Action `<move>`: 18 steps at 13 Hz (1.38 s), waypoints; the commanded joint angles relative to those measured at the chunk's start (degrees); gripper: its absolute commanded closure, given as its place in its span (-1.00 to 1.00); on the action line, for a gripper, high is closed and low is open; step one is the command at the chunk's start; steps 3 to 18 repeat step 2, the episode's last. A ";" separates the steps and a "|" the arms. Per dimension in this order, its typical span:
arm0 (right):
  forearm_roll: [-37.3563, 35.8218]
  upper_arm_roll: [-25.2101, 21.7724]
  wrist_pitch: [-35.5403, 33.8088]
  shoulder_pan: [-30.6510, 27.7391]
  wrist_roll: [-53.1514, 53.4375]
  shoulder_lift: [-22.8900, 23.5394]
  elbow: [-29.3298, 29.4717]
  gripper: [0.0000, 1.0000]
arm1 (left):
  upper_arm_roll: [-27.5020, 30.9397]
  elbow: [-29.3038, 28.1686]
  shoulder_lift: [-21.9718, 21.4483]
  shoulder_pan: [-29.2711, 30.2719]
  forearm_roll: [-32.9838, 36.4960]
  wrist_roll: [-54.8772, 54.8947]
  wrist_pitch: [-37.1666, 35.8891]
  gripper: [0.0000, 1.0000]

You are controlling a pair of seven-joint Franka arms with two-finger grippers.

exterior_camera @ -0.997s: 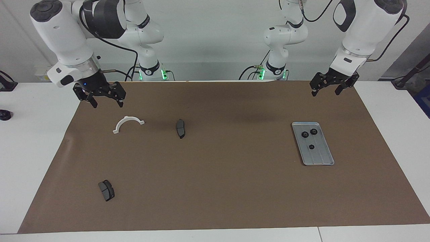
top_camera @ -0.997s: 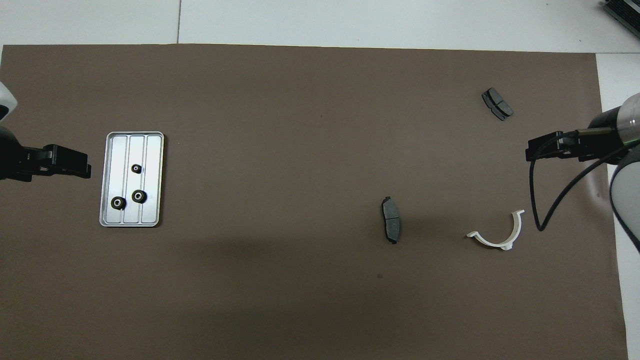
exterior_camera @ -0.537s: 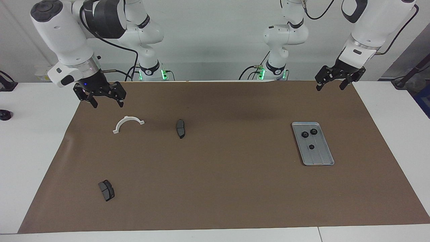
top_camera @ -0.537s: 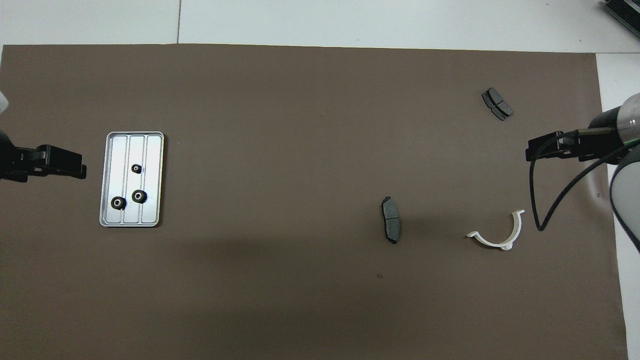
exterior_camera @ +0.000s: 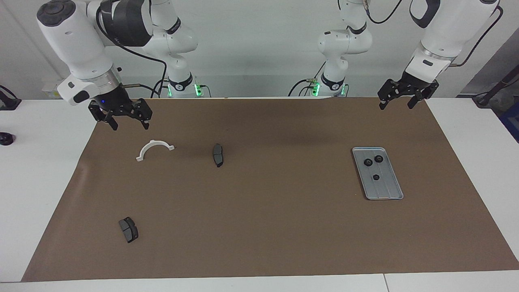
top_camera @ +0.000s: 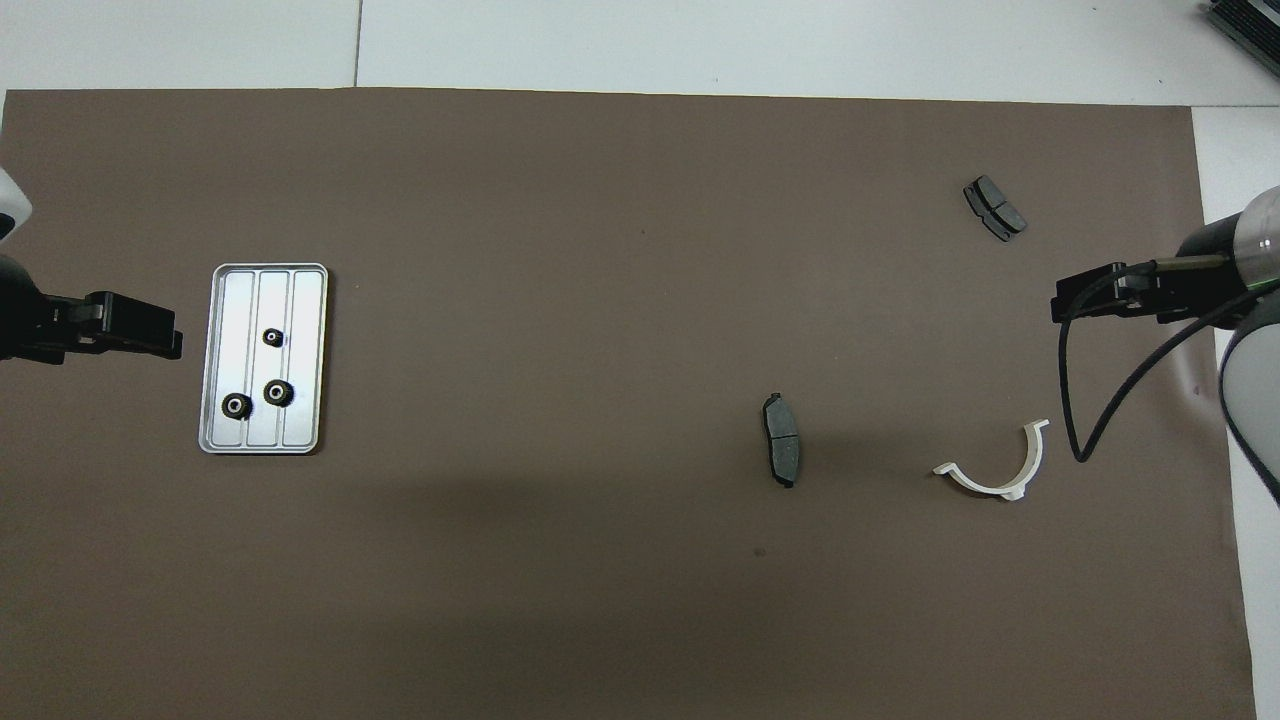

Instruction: Pick bearing gear from pile to tray

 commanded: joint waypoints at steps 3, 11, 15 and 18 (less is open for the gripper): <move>1.15 0.05 0.23 -0.39 -1.15 -1.59 -1.73 -1.00 | -0.61 -0.24 -0.82 0.96 -1.04 0.15 -1.21 -1.00; 1.15 0.05 0.23 -0.39 -1.15 -1.59 -1.73 -1.00 | -0.61 -0.24 -0.82 0.96 -1.04 0.15 -1.21 -1.00; 1.15 0.05 0.23 -0.39 -1.15 -1.59 -1.73 -1.00 | -0.61 -0.24 -0.82 0.96 -1.04 0.15 -1.21 -1.00; 1.15 0.05 0.23 -0.39 -1.15 -1.59 -1.73 -1.00 | -0.61 -0.24 -0.82 0.96 -1.04 0.15 -1.21 -1.00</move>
